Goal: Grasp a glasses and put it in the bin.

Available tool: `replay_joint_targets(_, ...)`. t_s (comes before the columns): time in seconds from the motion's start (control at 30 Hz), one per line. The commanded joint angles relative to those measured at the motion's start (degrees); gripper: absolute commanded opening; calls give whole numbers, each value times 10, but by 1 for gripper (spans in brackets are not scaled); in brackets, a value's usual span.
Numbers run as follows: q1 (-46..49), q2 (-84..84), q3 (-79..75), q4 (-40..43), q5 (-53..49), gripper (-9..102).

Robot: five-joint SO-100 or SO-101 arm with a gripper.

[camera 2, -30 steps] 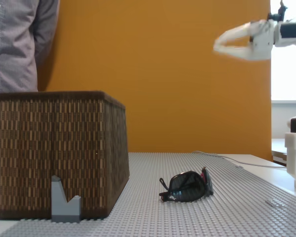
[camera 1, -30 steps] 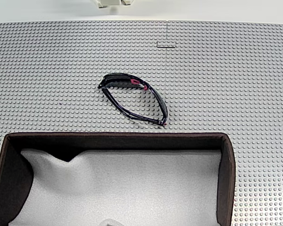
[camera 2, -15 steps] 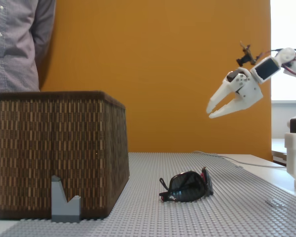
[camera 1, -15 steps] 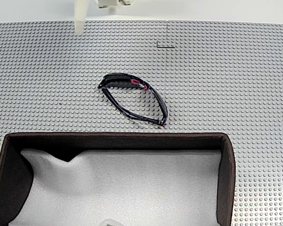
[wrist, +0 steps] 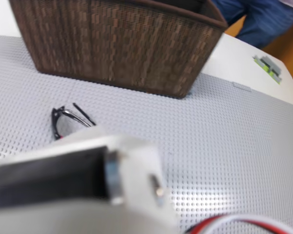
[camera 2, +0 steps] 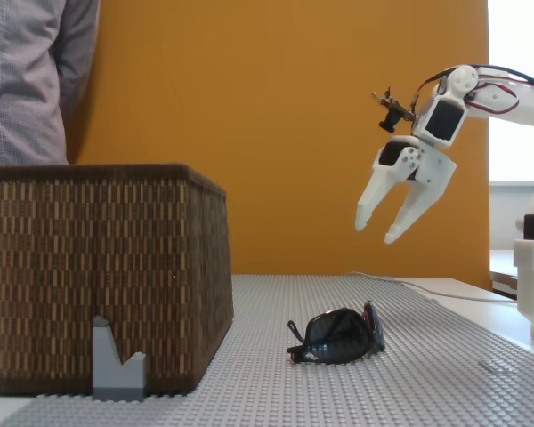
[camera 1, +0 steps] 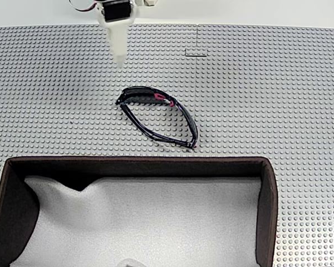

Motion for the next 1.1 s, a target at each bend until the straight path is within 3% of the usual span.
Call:
replay_joint_targets(0.0,-21,-2,-14,7,-4,26)
replay_joint_targets(0.43,-48,-74,89,-87,33,26)
replay_joint_targets(1.07,-64,-173,92,-166,50,26)
